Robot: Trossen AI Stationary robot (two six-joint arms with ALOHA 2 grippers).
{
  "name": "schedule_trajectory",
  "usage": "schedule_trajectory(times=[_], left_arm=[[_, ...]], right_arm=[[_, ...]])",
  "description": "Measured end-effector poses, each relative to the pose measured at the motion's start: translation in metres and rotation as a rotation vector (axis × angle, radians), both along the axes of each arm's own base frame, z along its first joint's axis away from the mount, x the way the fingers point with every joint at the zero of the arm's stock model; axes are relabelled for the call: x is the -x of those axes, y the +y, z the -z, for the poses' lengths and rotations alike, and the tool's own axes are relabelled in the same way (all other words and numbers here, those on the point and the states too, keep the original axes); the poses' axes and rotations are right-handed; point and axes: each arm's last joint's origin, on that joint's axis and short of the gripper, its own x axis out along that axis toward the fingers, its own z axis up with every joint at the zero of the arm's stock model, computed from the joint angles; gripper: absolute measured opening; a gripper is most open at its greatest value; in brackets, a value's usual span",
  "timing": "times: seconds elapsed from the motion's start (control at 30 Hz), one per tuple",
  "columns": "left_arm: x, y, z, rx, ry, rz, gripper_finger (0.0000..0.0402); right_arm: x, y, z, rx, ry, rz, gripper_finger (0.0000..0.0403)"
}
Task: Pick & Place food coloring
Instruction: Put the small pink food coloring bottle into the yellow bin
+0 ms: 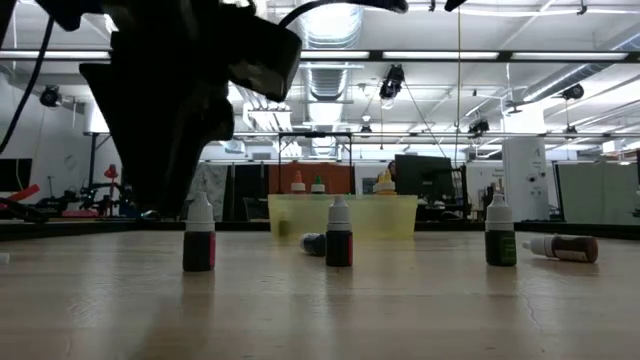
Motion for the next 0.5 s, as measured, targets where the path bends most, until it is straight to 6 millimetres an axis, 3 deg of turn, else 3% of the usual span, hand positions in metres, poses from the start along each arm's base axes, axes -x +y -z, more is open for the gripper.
schedule_trajectory(times=[0.5], left_arm=[[0.011, 0.007, -0.006, -0.030, -0.038, 0.069, 0.0145]], right_arm=[[0.000, 0.000, 0.000, 0.000, 0.000, 0.000, 0.0164]])
